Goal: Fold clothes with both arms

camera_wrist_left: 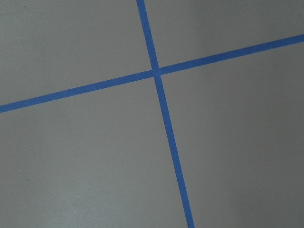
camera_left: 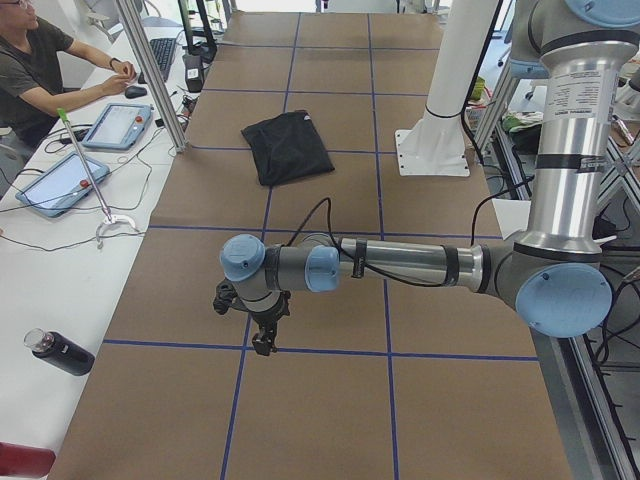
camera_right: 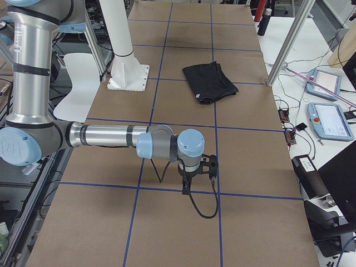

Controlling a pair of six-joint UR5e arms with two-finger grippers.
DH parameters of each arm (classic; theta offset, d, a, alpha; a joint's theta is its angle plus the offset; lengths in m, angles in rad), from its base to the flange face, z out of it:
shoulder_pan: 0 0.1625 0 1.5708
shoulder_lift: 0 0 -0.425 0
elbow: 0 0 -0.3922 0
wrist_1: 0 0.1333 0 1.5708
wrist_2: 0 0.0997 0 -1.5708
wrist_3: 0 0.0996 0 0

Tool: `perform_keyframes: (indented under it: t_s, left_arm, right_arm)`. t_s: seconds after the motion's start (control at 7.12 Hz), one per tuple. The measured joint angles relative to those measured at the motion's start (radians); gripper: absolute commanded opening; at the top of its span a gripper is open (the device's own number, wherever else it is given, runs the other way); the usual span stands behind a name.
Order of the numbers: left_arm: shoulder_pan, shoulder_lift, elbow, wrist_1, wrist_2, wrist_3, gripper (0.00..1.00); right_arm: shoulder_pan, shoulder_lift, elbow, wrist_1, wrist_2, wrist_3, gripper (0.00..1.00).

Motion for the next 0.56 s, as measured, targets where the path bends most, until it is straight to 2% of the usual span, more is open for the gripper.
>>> perform_keyframes:
  t_s: [0.56]
  left_arm:
    - [0.000,-0.001,0.000,0.000,-0.002,-0.059,0.99]
  right_arm:
    - [0.001,0.000,-0.011,-0.001,-0.006,0.007,1.00]
